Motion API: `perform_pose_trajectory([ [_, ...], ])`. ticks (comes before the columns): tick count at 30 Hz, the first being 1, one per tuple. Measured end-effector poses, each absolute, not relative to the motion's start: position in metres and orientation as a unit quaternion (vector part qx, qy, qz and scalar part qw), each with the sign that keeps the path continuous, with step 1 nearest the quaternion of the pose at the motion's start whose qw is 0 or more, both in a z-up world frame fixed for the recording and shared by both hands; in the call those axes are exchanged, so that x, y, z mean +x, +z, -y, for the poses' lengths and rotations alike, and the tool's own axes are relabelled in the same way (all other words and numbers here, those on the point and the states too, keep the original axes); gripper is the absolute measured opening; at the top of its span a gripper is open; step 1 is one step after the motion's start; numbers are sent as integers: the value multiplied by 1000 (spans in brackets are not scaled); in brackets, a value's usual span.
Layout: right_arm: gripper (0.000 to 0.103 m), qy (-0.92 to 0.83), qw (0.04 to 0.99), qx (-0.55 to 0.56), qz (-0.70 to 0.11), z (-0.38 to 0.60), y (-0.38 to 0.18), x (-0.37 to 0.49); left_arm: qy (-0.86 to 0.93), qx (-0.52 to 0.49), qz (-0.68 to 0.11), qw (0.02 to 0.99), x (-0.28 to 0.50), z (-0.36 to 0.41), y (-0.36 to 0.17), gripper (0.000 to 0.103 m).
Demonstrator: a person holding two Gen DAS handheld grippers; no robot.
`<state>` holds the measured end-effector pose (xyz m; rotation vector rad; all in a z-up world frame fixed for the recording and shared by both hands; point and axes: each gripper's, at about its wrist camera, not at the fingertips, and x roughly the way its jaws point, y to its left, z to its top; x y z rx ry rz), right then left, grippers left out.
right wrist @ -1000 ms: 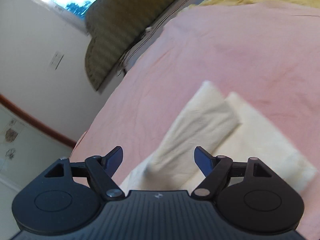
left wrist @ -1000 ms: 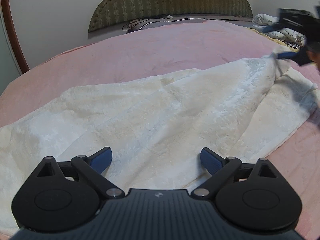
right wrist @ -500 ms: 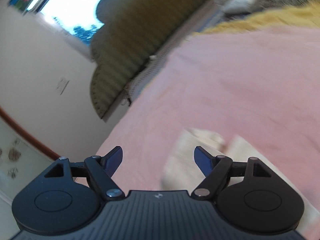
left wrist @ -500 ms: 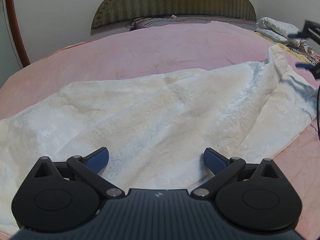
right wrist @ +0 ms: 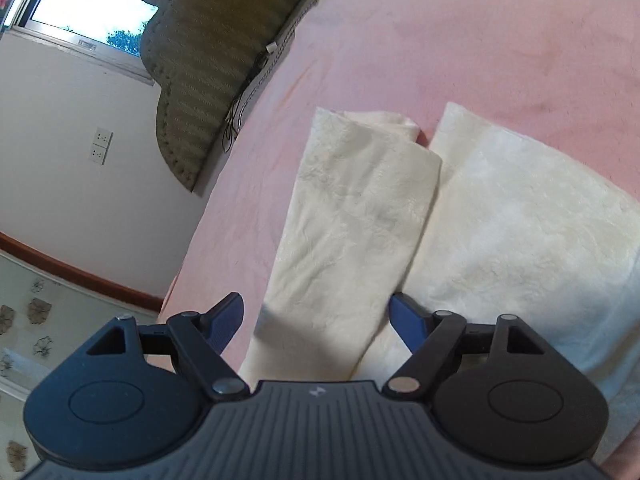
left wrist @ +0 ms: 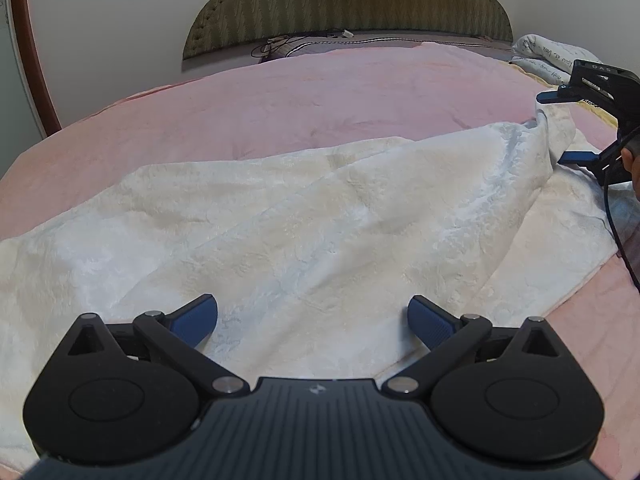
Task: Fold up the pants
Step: 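Close the right gripper on the pant leg hem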
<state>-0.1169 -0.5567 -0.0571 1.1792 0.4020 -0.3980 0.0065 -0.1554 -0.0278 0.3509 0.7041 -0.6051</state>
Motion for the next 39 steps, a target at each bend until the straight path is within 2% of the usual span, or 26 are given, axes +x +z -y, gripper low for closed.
perform_pose_trajectory([
  [1, 75, -192, 795, 547, -180, 556, -57, -118, -291, 168, -339, 879, 7, 155, -28, 103],
  [2, 59, -202, 794, 546, -177, 555, -57, -119, -291, 168, -339, 879, 7, 155, -27, 103],
  [4, 35, -214, 788, 550, -175, 556, -59, -123, -291, 169, -341, 878, 8, 156, -26, 103],
  [10, 10, -221, 807, 532, -132, 556, -45, -133, -310, 200, -311, 876, -6, 162, -5, 102],
  [13, 9, -214, 821, 519, -108, 556, -27, -137, -326, 217, -282, 876, -17, 171, 6, 103],
  [17, 9, -212, 838, 488, -122, 559, -13, -132, -333, 225, -288, 869, -19, 188, 1, 102],
  [22, 9, -252, 824, 480, -165, 564, -27, -139, -337, 227, -295, 865, -19, 189, -5, 102],
  [23, 12, -261, 821, 477, -172, 562, -28, -145, -336, 225, -296, 865, -18, 188, -6, 102],
  [25, 18, -256, 803, 506, -183, 562, -39, -154, -333, 217, -303, 866, -14, 187, -6, 102],
  [29, 18, -234, 776, 544, -216, 557, -62, -149, -336, 214, -306, 865, -15, 187, -6, 102],
  [36, 20, -210, 780, 560, -186, 557, -74, -128, -329, 217, -305, 867, -15, 187, -4, 102],
  [37, 19, -205, 783, 560, -178, 558, -76, -128, -329, 216, -305, 867, -15, 187, -3, 102],
  [38, 7, -206, 786, 555, -175, 558, -76, -129, -330, 216, -305, 867, -15, 187, -2, 102],
  [39, 3, -209, 790, 551, -171, 557, -75, -131, -331, 216, -303, 867, -15, 187, -1, 102],
])
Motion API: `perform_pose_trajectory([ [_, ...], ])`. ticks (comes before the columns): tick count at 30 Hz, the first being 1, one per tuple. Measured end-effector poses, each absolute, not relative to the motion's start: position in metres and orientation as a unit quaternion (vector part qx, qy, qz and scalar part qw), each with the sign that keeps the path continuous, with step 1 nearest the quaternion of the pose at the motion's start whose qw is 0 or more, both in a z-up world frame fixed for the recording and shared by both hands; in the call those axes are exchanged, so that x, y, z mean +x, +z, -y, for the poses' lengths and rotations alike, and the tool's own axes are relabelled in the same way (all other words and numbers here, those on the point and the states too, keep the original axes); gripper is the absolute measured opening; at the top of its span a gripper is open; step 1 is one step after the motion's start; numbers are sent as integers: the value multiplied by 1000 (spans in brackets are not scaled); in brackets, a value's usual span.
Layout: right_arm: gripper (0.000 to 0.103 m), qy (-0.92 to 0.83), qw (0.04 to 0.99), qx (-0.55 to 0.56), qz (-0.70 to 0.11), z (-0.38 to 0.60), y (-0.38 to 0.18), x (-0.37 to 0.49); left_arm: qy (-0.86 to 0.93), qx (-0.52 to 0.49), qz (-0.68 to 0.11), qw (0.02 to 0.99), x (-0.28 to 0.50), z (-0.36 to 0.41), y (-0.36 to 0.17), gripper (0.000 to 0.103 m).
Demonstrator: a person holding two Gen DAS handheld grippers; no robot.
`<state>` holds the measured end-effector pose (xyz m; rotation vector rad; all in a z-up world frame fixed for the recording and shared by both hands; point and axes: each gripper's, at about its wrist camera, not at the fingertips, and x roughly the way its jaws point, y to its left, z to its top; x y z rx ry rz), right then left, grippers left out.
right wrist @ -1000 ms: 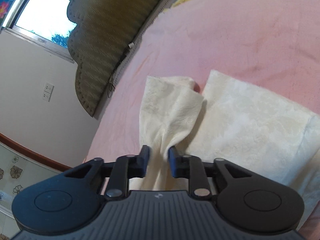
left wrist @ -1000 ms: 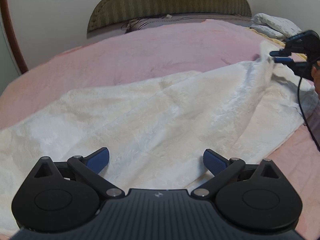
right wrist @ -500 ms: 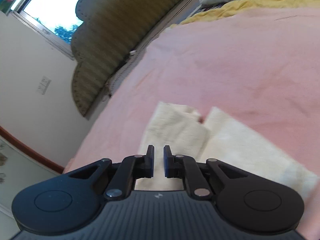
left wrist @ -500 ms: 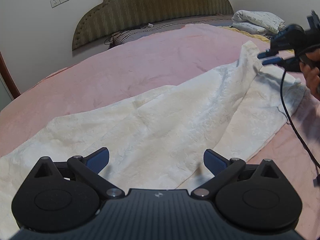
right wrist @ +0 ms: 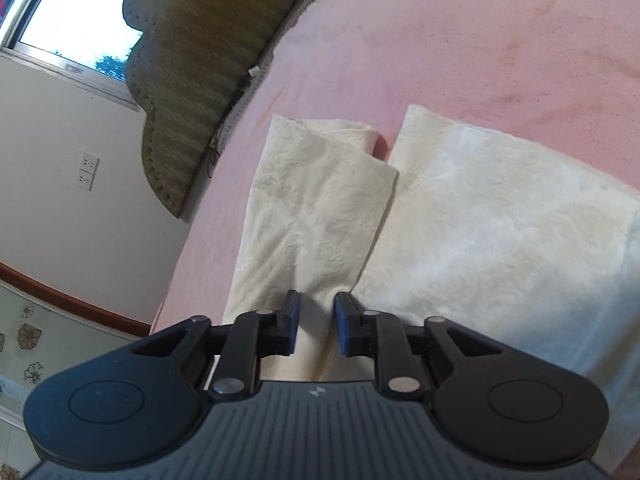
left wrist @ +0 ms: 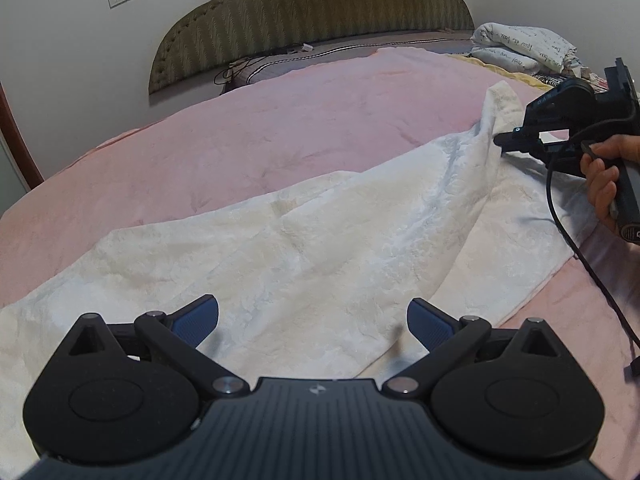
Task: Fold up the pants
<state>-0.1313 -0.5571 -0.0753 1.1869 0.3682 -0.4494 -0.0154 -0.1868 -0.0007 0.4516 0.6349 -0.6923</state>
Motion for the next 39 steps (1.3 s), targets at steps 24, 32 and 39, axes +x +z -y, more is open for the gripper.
perform_pose_trajectory([
  [24, 58, -204, 826, 495, -180, 560, -25, -145, -374, 313, -228, 843, -50, 234, -22, 99],
  [32, 79, -175, 811, 527, -186, 555, -58, -130, -364, 289, -241, 852, -42, 230, -18, 99],
  [39, 20, -206, 801, 534, -173, 555, -49, -117, -363, 269, -248, 857, -33, 221, -9, 102],
])
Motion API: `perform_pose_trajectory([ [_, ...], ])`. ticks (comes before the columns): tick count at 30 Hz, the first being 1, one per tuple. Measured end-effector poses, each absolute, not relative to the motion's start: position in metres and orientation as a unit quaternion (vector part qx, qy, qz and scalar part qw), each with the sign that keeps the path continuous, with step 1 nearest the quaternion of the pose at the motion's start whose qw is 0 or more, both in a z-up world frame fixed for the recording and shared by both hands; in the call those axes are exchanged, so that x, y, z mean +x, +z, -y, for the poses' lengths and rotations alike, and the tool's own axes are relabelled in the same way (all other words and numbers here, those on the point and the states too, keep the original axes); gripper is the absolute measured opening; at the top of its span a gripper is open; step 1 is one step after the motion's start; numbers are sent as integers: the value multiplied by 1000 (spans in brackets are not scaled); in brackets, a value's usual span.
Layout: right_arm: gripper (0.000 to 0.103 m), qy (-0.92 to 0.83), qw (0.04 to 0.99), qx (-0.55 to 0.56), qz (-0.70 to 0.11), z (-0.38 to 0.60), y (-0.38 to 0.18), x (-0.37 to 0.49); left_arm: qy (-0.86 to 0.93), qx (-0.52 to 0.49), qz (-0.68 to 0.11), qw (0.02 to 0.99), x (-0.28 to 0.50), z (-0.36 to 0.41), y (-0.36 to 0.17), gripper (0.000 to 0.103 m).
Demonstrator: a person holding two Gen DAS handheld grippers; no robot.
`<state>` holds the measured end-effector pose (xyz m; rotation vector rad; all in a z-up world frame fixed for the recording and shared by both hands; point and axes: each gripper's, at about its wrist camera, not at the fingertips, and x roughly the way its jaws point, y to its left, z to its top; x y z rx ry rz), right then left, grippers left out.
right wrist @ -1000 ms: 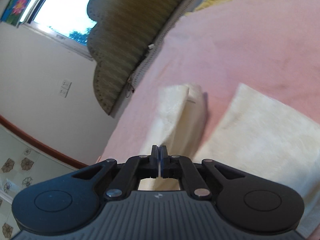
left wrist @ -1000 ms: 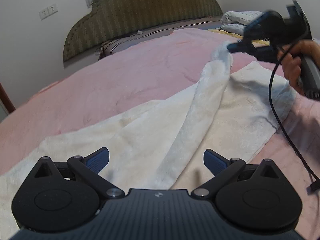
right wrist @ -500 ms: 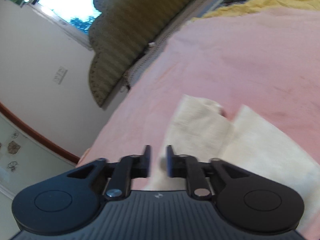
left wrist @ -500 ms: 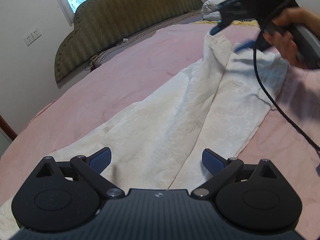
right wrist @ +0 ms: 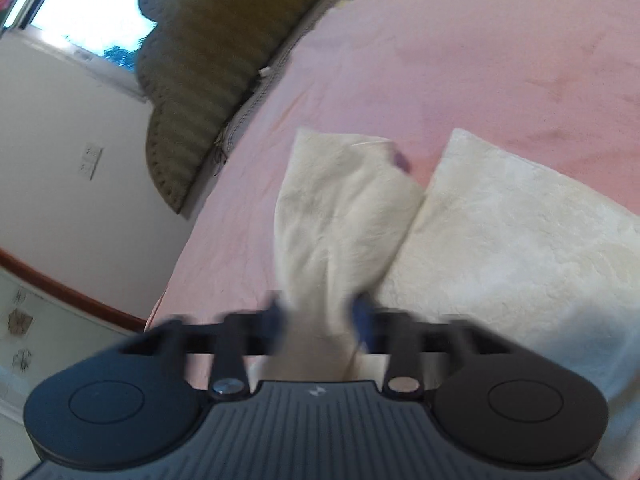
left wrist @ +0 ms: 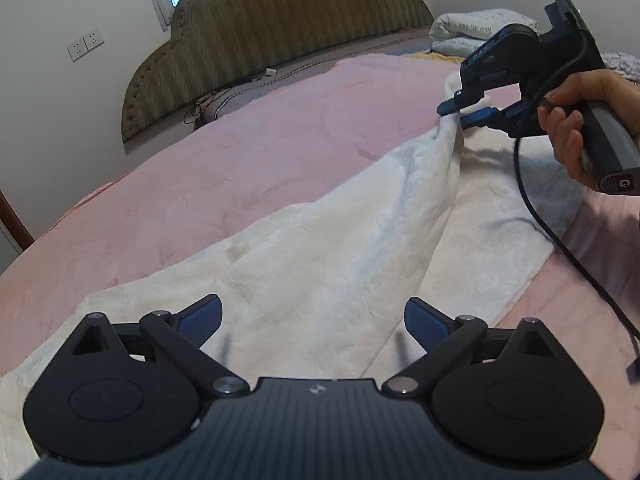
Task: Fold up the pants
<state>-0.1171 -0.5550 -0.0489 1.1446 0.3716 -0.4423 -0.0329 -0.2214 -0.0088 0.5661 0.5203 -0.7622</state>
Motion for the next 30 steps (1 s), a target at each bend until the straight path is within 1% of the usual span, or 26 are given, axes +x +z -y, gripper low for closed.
perform_pose_trajectory([
  [3, 21, -164, 813, 526, -192, 558, -37, -94, -351, 264, -263, 859, -26, 223, -12, 101],
  [6, 22, -141, 818, 519, -204, 568, -33, -53, -348, 261, -273, 858, -23, 219, -13, 101],
  [10, 22, -121, 828, 485, -254, 577, -28, 11, -345, 240, -286, 861, -13, 213, -5, 101],
  [12, 23, -151, 821, 483, -263, 577, -24, 13, -341, 227, -286, 866, -9, 209, -1, 101],
  [15, 23, -134, 846, 467, -220, 571, -6, -16, -339, 211, -291, 870, -2, 207, 1, 101],
  [18, 28, -148, 846, 461, -222, 570, -1, -44, -343, 208, -300, 865, -2, 210, -4, 101],
  [19, 29, -146, 843, 468, -223, 571, -3, -52, -345, 208, -301, 864, -3, 211, -4, 101],
  [21, 36, -142, 840, 472, -227, 570, -5, -58, -346, 215, -298, 863, -6, 214, -7, 101],
  [23, 62, -151, 846, 456, -231, 565, -3, -58, -344, 226, -292, 863, -9, 215, -8, 101],
  [24, 66, -153, 852, 444, -231, 561, -1, -54, -343, 230, -289, 864, -10, 216, -7, 101],
  [27, 66, -140, 871, 406, -239, 547, 6, -34, -342, 229, -292, 864, -10, 216, -7, 101],
  [30, 66, -133, 860, 425, -249, 546, 1, -14, -342, 222, -296, 864, -9, 213, -7, 101],
])
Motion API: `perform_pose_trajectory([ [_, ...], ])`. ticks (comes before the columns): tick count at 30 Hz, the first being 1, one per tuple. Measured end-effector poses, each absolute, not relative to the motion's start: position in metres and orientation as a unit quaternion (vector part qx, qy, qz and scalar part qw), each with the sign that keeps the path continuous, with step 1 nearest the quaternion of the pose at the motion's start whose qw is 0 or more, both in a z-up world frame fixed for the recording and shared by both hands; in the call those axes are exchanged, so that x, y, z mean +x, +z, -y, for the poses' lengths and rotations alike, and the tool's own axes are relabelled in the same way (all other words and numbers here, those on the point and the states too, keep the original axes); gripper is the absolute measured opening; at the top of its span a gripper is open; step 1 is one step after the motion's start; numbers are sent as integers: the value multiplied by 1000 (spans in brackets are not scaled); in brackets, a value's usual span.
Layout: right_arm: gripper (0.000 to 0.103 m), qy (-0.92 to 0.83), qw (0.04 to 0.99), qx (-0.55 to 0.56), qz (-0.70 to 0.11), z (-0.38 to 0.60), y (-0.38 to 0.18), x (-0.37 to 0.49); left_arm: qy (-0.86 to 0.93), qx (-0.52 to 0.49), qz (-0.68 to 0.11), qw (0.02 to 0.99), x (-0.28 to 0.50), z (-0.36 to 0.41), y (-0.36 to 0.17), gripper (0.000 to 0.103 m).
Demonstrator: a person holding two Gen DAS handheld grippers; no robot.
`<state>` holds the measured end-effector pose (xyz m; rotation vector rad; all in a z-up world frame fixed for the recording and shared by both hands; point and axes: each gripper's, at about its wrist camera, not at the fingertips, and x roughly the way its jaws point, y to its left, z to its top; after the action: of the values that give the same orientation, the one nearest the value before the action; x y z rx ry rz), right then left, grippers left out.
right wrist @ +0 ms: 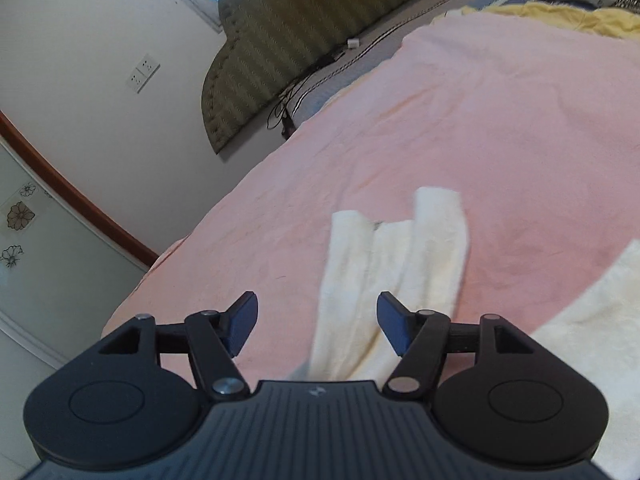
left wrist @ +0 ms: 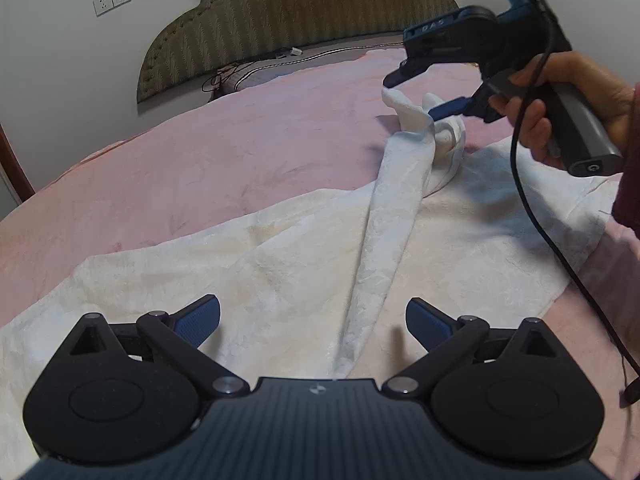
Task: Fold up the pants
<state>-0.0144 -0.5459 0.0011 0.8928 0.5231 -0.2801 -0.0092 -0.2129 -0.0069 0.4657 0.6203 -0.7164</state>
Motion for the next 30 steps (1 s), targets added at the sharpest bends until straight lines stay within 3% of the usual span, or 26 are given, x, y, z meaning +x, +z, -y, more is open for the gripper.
perform_pose_trajectory([
  [6, 63, -176, 843, 418, -288, 547, -20, 12, -347, 220, -294, 863, -7, 211, -5, 101],
  [8, 23, -184, 842, 427, -272, 548, -20, 4, -354, 223, -281, 864, -11, 211, -3, 101],
  [10, 17, -189, 840, 450, -238, 550, -17, -14, -361, 236, -264, 863, -16, 214, -2, 101],
  [13, 10, -175, 830, 496, -187, 556, -7, -45, -356, 258, -247, 864, -22, 224, -5, 101],
  [20, 10, -139, 819, 547, -104, 555, 25, -107, -307, 306, -195, 880, -40, 246, -17, 97],
  [23, 10, -134, 817, 555, -84, 553, 32, -128, -318, 312, -188, 875, -49, 250, -18, 80],
  [24, 10, -132, 817, 555, -78, 552, 33, -135, -326, 315, -190, 871, -51, 251, -19, 69],
  [25, 10, -136, 820, 551, -75, 550, 34, -142, -336, 313, -197, 866, -52, 251, -21, 49],
  [28, 10, -145, 817, 554, -68, 550, 29, -170, -377, 272, -244, 851, -44, 244, -23, 15],
  [30, 10, -161, 811, 558, -76, 550, 20, -185, -386, 249, -262, 849, -40, 238, -24, 11],
])
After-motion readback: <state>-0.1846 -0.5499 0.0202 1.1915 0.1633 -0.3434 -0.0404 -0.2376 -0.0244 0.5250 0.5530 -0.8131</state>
